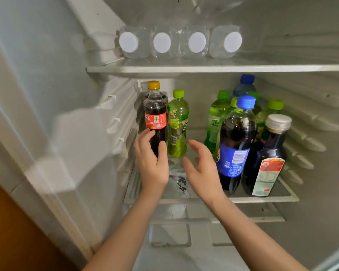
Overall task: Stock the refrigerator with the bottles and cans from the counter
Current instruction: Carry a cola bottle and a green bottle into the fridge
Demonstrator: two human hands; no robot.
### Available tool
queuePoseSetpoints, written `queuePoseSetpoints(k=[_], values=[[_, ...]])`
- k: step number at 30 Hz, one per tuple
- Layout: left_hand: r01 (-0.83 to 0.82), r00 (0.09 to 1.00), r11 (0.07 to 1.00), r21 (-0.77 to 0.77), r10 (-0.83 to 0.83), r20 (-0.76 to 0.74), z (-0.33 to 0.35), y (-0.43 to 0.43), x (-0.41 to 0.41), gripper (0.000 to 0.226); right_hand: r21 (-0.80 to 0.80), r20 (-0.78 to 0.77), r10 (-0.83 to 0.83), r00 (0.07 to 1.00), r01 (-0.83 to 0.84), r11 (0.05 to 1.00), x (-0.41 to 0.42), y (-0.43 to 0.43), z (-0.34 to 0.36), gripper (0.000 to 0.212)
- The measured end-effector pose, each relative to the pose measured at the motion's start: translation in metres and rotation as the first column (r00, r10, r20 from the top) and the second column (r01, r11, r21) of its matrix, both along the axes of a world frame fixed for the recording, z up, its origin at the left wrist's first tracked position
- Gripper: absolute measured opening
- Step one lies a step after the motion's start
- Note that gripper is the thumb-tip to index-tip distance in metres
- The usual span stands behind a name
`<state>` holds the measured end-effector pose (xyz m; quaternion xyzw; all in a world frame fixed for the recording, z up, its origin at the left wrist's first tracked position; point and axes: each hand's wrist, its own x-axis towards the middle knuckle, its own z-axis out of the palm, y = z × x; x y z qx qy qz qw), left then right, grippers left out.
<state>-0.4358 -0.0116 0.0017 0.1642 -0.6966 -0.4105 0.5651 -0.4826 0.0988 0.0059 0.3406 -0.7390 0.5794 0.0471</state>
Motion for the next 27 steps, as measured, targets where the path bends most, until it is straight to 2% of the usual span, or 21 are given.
queuePoseSetpoints(k=[3, 6, 11, 13, 15, 18, 20, 22, 24, 27], values=[[0.12, 0.991, 0.993, -0.012, -0.12, -0.064, -0.006, 0.022, 0.019, 0.026, -0.057, -0.046, 0.055, 0.997, -0.058, 0.997, 0.03, 0.041, -0.002, 0.034], [0.212, 0.976, 0.975, -0.07, -0.216, -0.043, -0.021, 0.043, 0.037, 0.024, -0.054, -0.026, 0.041, 0.999, -0.042, 0.998, 0.054, 0.082, -0.01, 0.031], [0.372, 0.928, 0.861, -0.347, -0.355, 0.113, -0.067, 0.087, 0.056, 0.023, 0.009, 0.044, -0.198, 0.979, 0.197, 0.98, 0.076, 0.156, -0.053, 0.029], [0.459, 0.889, 0.806, -0.374, -0.422, 0.18, -0.085, 0.11, 0.062, 0.022, 0.055, 0.095, -0.296, 0.95, 0.292, 0.955, 0.088, 0.189, -0.074, 0.029], [0.567, 0.822, 0.76, -0.317, -0.498, 0.277, -0.104, 0.137, 0.066, 0.026, 0.129, 0.149, -0.393, 0.908, 0.376, 0.918, 0.102, 0.222, -0.096, 0.033], [0.72, 0.654, 0.682, -0.13, -0.604, 0.455, -0.139, 0.178, 0.072, 0.03, 0.297, 0.222, -0.552, 0.804, 0.483, 0.824, 0.125, 0.274, -0.135, 0.035], [0.786, 0.498, 0.618, 0.018, -0.651, 0.573, -0.168, 0.204, 0.074, 0.031, 0.449, 0.316, -0.657, 0.684, 0.503, 0.739, 0.145, 0.309, -0.167, 0.025], [0.82, 0.293, 0.547, 0.167, -0.652, 0.699, -0.203, 0.229, 0.079, 0.025, 0.582, 0.427, -0.743, 0.516, 0.473, 0.662, 0.174, 0.346, -0.203, 0.018], [0.793, 0.045, 0.507, 0.339, -0.603, 0.797, -0.238, 0.253, 0.088, 0.022, 0.68, 0.506, -0.788, 0.351, 0.399, 0.615, 0.213, 0.38, -0.233, 0.019], [0.721, -0.272, 0.506, 0.473, -0.421, 0.865, -0.283, 0.289, 0.112, 0.03, 0.811, 0.499, -0.85, 0.17, 0.255, 0.527, 0.289, 0.429, -0.266, 0.028]])
